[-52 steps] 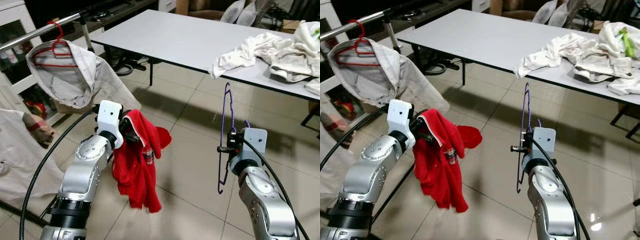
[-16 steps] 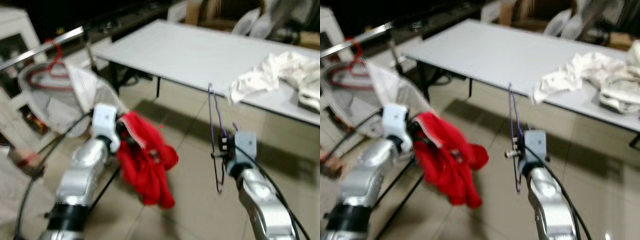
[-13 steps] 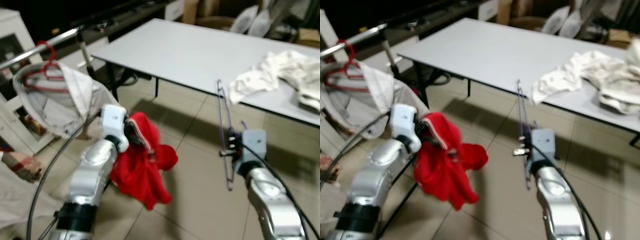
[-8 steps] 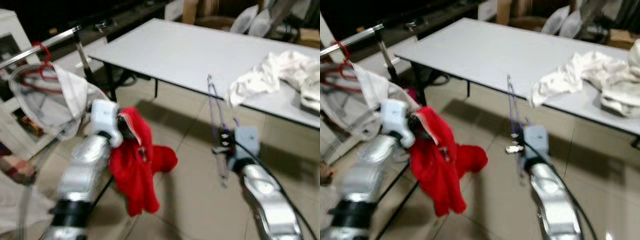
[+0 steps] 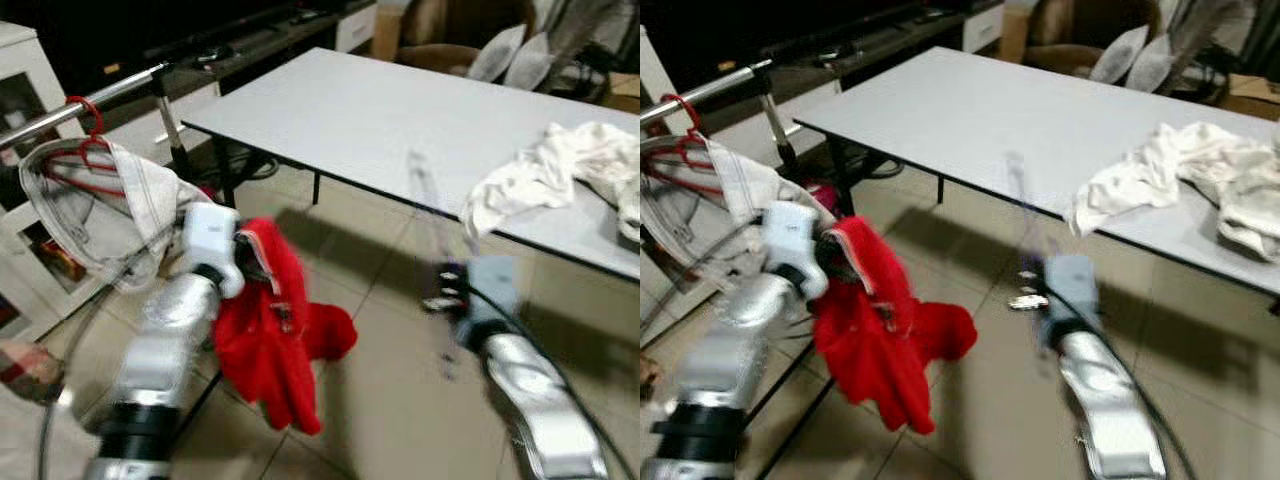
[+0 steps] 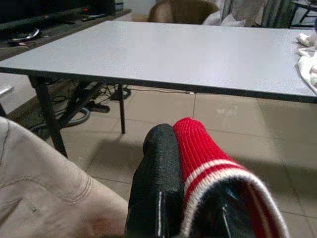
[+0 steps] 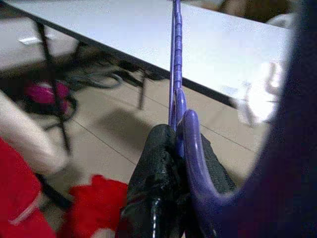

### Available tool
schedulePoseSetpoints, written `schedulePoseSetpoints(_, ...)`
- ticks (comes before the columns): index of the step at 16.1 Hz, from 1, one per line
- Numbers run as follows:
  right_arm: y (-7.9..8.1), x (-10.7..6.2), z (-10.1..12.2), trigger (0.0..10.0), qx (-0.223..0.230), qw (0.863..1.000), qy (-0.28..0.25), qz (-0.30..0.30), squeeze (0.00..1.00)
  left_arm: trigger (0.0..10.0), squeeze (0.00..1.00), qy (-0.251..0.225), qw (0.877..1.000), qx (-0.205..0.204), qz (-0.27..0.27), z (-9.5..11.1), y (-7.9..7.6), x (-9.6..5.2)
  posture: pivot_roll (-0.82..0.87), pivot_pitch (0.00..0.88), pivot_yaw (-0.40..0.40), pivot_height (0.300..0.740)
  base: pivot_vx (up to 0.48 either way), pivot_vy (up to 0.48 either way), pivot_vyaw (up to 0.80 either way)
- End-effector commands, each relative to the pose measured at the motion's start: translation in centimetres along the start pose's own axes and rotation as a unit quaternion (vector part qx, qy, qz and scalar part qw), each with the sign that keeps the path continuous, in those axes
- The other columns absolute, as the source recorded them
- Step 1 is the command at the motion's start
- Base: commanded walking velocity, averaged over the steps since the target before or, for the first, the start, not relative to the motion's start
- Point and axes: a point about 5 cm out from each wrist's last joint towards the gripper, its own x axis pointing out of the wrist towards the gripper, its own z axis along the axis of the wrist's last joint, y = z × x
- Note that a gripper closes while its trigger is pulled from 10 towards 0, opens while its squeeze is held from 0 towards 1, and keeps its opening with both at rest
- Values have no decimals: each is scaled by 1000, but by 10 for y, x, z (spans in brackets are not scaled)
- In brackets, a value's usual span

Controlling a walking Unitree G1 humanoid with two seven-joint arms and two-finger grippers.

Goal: Hang hanger

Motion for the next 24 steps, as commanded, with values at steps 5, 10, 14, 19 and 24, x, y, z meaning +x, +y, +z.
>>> schedulePoseSetpoints(5, 6, 0, 7, 10000, 7, 1000, -9, 4, 0, 10000, 0, -19, 1000, 12, 1, 12, 4, 0, -183, 0, 9, 740, 337, 0, 0)
schedulePoseSetpoints(10, 7, 1, 4, 10000, 11, 1000, -6, 2, 0, 10000, 0, -19, 1000, 13, -3, 13, 4, 2, -185, 0, 16, 740, 338, 0, 0)
schedulePoseSetpoints(14, 3, 3, 2, 10000, 38, 999, 4, -7, 0, 10000, 0, -21, 1000, 13, -2, 15, 4, 3, -180, 0, 15, 740, 337, 0, -200)
schedulePoseSetpoints(19, 2, 6, 3, 10000, 29, 999, -2, -14, 0, 10000, 0, -22, 1000, 15, 2, 16, 6, 2, -168, 0, 13, 740, 335, 0, -400)
schedulePoseSetpoints(24, 2, 8, 1, 10000, 47, 999, 7, -16, 0, 10000, 0, -25, 1000, 14, 6, 17, 8, 4, -178, 0, 16, 740, 334, 0, 0)
